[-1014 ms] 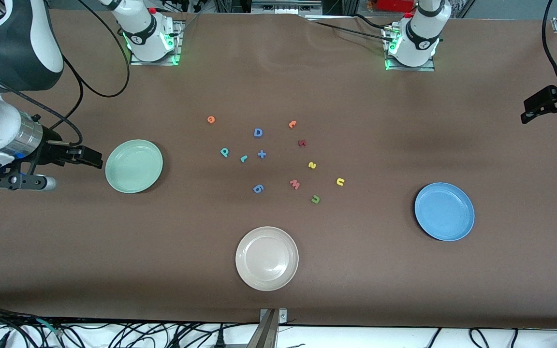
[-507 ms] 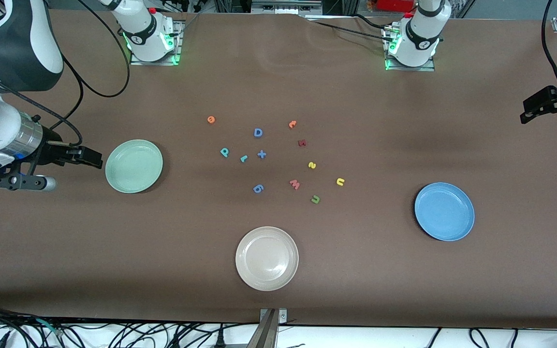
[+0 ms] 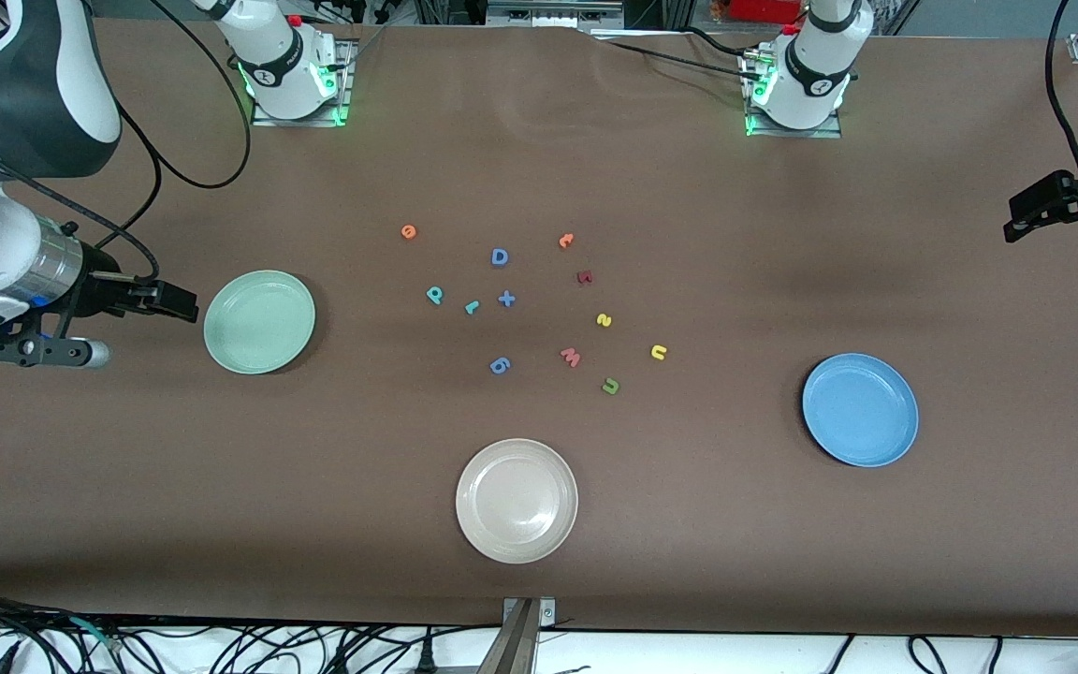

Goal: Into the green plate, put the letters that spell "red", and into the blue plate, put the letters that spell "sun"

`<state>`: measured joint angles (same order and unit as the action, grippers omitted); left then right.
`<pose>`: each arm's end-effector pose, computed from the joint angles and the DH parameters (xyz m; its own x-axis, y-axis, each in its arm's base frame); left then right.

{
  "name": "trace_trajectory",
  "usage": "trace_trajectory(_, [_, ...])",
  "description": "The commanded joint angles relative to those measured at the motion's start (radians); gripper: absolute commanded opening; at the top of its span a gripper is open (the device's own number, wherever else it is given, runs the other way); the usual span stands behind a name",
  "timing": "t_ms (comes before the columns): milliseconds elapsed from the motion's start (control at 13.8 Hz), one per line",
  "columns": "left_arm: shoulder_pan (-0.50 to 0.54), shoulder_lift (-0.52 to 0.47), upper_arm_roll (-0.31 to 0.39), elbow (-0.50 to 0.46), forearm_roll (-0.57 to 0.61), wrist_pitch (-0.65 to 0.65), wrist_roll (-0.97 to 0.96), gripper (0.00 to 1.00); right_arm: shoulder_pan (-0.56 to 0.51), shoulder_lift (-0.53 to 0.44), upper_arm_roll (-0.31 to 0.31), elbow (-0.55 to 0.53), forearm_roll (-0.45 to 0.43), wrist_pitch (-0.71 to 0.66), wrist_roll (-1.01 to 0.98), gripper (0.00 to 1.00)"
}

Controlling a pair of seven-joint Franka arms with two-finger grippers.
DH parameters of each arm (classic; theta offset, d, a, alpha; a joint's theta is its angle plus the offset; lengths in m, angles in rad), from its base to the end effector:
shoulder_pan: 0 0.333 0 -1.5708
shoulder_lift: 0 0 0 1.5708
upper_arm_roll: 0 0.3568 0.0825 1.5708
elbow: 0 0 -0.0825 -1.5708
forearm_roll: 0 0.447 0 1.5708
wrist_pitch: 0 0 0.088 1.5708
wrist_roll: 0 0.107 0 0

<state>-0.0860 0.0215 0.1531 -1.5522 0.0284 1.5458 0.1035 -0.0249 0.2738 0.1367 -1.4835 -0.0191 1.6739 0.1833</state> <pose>0.6208 0.0437 0.6599 0.9989 -0.0356 -0.0308 -0.0365 -0.9989 -0.0287 0.7057 0.0661 0.5400 0.9940 -0.0719 -0.0827 -0.0724 -0.9974 -0.0031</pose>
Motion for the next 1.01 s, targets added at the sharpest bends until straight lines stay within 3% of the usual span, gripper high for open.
trace_trajectory(0, [0.0,0.003,0.0,0.011,-0.013,0.0,0.019,1.0,-0.009,-0.005,0.006,-0.004,-0.015,-0.013,-0.01,1.0])
trace_trajectory(942, [0.0,0.003,0.0,0.011,-0.013,0.0,0.019,1.0,-0.001,0.004,0.008,-0.006,-0.019,-0.025,0.002,1.0])
